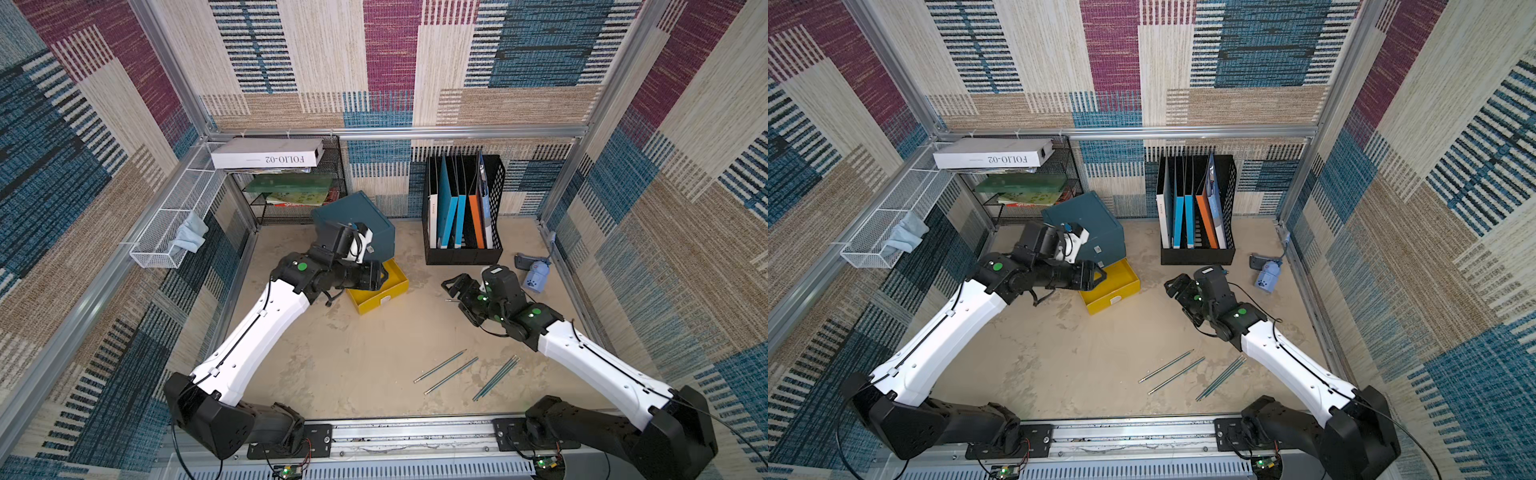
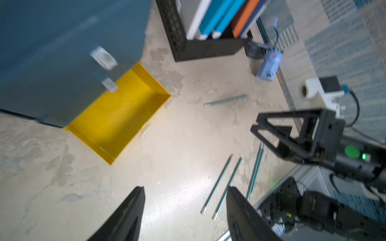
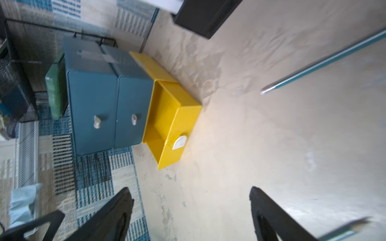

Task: Please place the pencils in the drawer according to their color
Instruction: Pick up the pencil from the center of the board.

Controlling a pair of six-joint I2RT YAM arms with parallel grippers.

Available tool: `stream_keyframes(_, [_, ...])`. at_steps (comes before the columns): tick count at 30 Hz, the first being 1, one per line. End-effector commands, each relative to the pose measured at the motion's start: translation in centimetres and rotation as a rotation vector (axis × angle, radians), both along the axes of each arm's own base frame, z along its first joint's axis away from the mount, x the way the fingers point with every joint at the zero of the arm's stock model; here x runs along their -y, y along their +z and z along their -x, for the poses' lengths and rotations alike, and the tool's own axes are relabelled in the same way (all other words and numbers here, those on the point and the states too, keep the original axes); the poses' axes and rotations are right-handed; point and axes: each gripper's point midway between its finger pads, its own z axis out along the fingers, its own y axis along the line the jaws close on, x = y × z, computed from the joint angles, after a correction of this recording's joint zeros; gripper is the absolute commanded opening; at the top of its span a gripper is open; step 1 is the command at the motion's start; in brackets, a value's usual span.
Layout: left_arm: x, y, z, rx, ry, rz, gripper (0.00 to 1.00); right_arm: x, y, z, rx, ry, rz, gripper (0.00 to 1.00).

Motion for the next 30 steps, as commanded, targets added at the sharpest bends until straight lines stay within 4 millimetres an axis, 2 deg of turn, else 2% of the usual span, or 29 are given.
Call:
stream_keyframes(1, [1.4,-2.5,2.1,-0.021,-0.065,-0.085,0.66,2.8,-1.6,1.5,-0.029,-0.025,0.046,0.93])
stream_keyframes(6, [5.0,-6.3,5.9,-0.049,-0.219,-0.158,0.66,5.1,-3.7,3.4,-0.074,-0.034,0.064,0.94])
stream_keyframes(11, [9.0,-9.8,9.8,-0.071,-0.381,-0.211,0.64,5.4,-6.1,4.7,-0.137,-0.018,0.056,0.95])
stream_keyframes(15, [11.1,-12.7,11.8,-0.085,-0.475,-0.284,0.63,5.6,-7.1,5.2,-0.161,-0.013,0.058,0.96])
stream_keyframes(22, [13.5,-16.5,13.3,-0.105,-0.590,-0.380,0.60,6.2,-7.6,5.5,-0.173,-0.044,0.040,0.96])
stream_keyframes(30, [14.9,-19.1,13.0,-0.123,-0.642,-0.434,0.57,6.4,-7.4,5.2,-0.172,-0.056,0.029,0.96])
